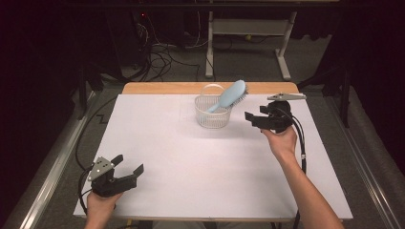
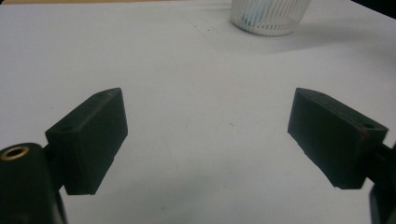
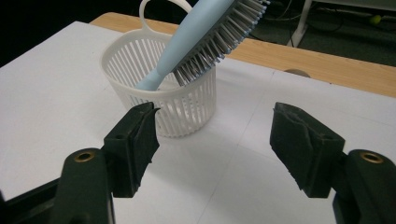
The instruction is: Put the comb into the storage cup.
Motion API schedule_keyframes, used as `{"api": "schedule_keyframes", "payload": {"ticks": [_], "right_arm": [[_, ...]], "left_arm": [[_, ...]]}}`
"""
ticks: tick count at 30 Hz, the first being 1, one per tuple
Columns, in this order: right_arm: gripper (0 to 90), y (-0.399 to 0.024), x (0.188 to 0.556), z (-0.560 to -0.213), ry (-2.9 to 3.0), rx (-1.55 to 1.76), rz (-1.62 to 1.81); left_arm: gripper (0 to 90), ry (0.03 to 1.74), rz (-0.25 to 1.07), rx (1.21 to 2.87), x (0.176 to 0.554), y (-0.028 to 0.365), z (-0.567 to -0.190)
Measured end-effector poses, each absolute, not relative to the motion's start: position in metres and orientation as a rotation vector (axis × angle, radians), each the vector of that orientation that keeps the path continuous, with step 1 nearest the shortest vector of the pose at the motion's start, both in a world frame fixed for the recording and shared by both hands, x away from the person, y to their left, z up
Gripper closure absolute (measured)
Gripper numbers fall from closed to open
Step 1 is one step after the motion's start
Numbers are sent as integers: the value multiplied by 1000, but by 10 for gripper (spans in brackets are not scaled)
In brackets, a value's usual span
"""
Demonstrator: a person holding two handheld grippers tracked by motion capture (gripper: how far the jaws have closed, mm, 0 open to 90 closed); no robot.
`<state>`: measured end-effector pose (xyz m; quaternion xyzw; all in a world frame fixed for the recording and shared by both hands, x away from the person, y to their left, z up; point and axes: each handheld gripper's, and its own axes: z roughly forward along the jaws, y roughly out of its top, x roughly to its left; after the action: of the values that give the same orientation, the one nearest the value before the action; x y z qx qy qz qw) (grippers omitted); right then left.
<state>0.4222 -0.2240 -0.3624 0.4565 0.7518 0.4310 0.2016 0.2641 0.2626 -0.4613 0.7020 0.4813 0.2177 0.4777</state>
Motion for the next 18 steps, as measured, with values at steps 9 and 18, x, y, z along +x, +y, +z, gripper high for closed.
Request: {"api": "schedule_keyframes", "payload": {"ticks": [9, 18], "right_arm": [[319, -238, 416, -365, 2078, 1290, 1218], [305, -243, 407, -365, 2069, 1273, 1232]], "left_arm": [[114, 1182, 526, 1710, 265, 263, -462], [114, 1183, 525, 1710, 265, 262, -462]]}}
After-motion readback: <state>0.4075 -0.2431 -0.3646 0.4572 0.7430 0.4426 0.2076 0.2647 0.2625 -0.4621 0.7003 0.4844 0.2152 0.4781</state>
